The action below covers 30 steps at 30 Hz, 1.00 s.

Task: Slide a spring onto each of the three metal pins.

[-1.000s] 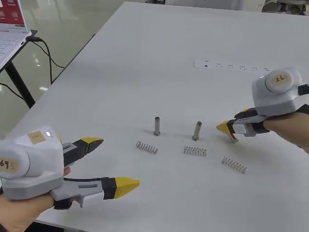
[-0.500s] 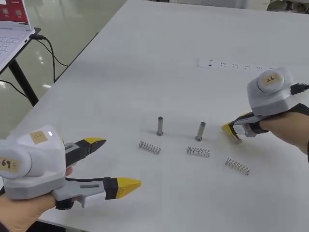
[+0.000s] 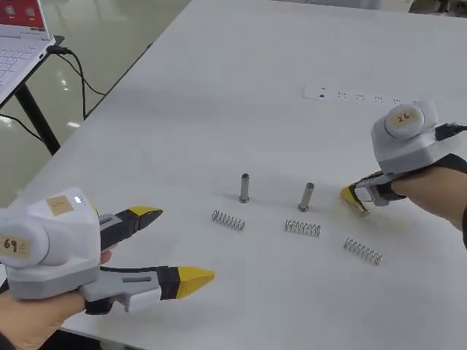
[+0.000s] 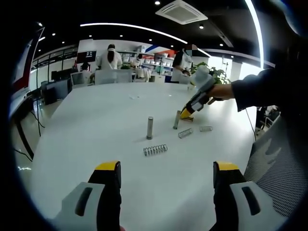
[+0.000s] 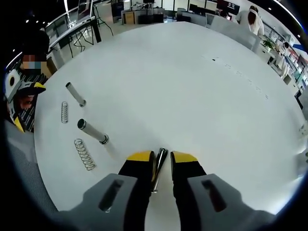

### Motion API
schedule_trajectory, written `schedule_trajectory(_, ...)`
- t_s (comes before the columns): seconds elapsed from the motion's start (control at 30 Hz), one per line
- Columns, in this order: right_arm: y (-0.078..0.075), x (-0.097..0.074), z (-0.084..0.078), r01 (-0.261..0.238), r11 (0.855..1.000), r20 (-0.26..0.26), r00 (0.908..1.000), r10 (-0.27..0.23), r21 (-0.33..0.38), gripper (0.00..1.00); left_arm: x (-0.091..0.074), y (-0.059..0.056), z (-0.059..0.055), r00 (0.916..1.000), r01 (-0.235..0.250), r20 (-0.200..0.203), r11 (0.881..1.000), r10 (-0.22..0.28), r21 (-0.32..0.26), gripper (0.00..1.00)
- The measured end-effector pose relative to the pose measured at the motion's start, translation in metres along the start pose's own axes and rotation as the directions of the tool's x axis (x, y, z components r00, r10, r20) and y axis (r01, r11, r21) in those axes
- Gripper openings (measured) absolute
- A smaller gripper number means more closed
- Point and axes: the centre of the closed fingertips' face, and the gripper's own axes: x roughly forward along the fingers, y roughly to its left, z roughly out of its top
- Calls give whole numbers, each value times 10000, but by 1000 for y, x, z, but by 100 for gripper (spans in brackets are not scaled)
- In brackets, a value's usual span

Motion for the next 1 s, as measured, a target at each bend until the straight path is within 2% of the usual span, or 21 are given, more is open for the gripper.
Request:
schedule_trajectory(0.3, 0, 3, 1, 70, 9999, -289, 9996, -67, 110, 13, -2, 2, 0, 10000, -44, 34, 10000, 45, -46, 77)
schedule_trajectory(0.57, 2, 3, 1, 328, 9994, -576, 9978, -324, 64, 10, 0, 0, -1, 10000, -20, 13, 10000, 20, -44, 76)
schedule_trajectory(0.73, 1, 2, 0, 307, 9989, -534, 9982, -287, 366, 10, -1, 0, 0, 10000, -22, 24, 10000, 22, -19, 76)
schedule_trajectory(1.0, 0, -8, 5, 343, 9978, -146, 9993, -335, 565, 10, -1, 1, 3, 10000, -34, 62, 10000, 33, 29, 76)
